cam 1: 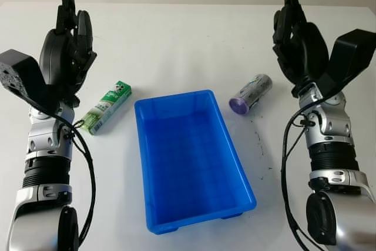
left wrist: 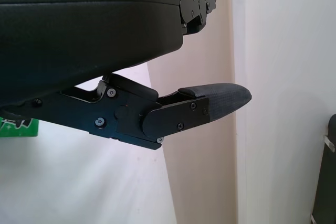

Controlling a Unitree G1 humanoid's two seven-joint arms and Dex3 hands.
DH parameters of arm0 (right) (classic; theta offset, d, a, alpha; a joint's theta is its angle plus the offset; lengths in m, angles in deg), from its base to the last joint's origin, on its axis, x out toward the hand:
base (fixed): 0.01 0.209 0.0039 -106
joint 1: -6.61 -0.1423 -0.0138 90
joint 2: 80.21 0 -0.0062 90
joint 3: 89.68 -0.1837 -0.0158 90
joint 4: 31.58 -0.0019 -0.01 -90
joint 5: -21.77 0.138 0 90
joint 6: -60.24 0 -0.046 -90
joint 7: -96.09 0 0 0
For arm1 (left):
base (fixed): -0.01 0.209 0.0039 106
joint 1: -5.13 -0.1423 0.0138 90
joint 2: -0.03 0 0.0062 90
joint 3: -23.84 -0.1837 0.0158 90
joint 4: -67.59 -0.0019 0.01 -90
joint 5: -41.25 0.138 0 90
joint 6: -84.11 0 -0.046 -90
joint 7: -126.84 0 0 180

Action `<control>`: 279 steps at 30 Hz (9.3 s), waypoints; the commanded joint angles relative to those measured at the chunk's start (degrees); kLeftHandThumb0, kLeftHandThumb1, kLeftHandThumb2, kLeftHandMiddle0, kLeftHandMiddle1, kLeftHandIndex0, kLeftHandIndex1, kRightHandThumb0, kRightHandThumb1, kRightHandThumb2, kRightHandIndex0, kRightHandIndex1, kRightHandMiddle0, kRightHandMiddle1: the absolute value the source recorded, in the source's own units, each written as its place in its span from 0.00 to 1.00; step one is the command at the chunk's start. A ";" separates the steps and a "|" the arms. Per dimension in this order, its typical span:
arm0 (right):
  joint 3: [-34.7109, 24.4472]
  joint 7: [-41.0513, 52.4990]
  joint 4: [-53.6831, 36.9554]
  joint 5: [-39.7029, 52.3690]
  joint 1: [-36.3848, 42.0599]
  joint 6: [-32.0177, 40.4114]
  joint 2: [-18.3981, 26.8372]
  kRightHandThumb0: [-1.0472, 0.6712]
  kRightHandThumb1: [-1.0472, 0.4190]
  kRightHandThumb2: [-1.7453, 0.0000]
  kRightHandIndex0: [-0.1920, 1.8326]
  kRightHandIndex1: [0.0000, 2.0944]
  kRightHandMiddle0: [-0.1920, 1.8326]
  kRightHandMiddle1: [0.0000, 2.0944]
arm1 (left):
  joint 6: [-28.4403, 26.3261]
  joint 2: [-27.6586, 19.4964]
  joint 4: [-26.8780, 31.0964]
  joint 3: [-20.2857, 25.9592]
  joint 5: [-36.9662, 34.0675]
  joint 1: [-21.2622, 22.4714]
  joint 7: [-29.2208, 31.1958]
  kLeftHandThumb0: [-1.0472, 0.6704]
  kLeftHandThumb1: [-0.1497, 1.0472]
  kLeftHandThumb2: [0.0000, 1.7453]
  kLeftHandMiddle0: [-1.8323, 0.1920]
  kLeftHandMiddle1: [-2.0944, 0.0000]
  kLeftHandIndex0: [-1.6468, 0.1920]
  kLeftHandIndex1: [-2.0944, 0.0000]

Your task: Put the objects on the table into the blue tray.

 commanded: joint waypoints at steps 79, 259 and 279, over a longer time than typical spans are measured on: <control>44.41 -45.06 31.19 -68.02 -15.42 -47.17 26.67 0.31 0.00 0.85 0.52 1.00 0.44 1.00 | -3.13 -0.24 1.03 -0.67 -1.06 0.32 3.97 0.24 1.00 0.34 1.00 1.00 1.00 1.00; 2.84 3.97 -11.60 -2.96 12.03 8.34 5.35 0.27 0.00 0.62 0.00 0.00 0.00 0.00 | 38.07 -33.37 -44.10 -102.41 121.78 47.91 -87.97 0.52 1.00 0.27 0.84 0.96 0.84 0.94; 1.06 3.37 -14.22 -2.11 13.72 9.85 5.72 0.25 0.00 0.66 0.00 0.00 0.00 0.00 | 37.18 -26.72 -45.04 -104.64 119.10 40.97 -96.29 0.43 0.98 0.04 0.89 0.04 0.81 0.07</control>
